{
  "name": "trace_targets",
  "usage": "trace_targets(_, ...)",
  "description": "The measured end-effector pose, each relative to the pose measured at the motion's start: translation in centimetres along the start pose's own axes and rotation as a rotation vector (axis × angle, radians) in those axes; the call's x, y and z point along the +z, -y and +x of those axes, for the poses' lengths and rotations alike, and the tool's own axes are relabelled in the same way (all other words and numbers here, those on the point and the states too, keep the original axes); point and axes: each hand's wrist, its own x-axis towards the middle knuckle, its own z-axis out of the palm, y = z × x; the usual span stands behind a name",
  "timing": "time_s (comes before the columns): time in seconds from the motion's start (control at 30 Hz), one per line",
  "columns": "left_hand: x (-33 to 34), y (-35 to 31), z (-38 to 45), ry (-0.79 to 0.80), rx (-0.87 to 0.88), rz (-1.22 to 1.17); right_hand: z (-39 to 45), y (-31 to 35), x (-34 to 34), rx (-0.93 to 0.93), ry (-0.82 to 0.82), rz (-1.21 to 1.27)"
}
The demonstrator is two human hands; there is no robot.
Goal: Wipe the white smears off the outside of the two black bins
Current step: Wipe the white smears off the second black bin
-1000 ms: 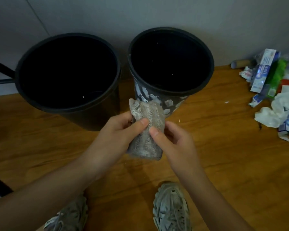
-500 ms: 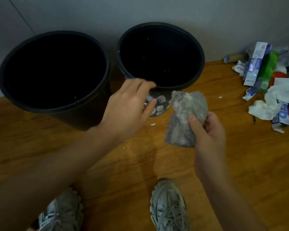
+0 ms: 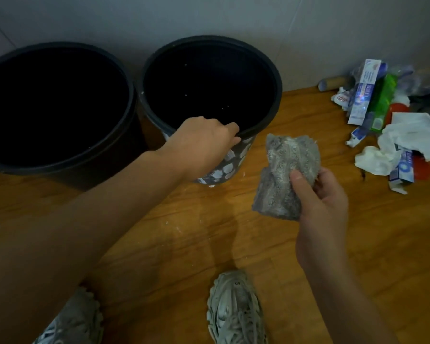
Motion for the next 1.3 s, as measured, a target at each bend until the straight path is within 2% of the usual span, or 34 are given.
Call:
trace_targets(0.23,-2.3,-3.4,-3.8,-0.265,-0.148,-0.467,0.4,0.6,-1.4,-0.037,-0.109,0.004)
trace_targets(0.37,-2.5,-4.3,-6.6,-0.342,-0.334,-0.781,0.6,1.1,-1.7,-0.053,-0.189,0.009)
trace_targets(0.47,-2.0,-4.5,-9.8,-0.342,-0.468,-0.959,0.5,1.4,-1.4,-0.090,-0.187,-0.020)
trace_targets(0.6,-1.7,-5.0,-14.9,-0.402,-0.647,-1.129,-0.4,1.2,-0.2,-0.135,-0.089,-0.086)
trace_targets(0.73,-0.4,-4.5,-18.4,-0.487,-0.869,-1.168,-1.1,0.5,1.4,-0.113,0.017,-0.144)
trace_targets(0.83,0.8,-4.2,-19.7,-0.466,-0.989,-1.229,-1.8,-0.2,3.1,-0.063,0.106,-0.185)
trace_targets(0.97,1.8,-4.1,-21.4,-0.446,-1.067,-1.261,-3.5,-1.2,5.4,-0.025,0.281,-0.293)
trace_targets(1.17,2.2,-4.5,-22.2,-0.460,-1.181,-1.320,-5.9,-1.5,8.8,-0.009,0.522,-0.268)
trace_targets(1.3,2.3,-5.0,-22.0,-0.530,-1.264,-1.445,-7.1,-2.1,9.4,-0.078,0.575,-0.424)
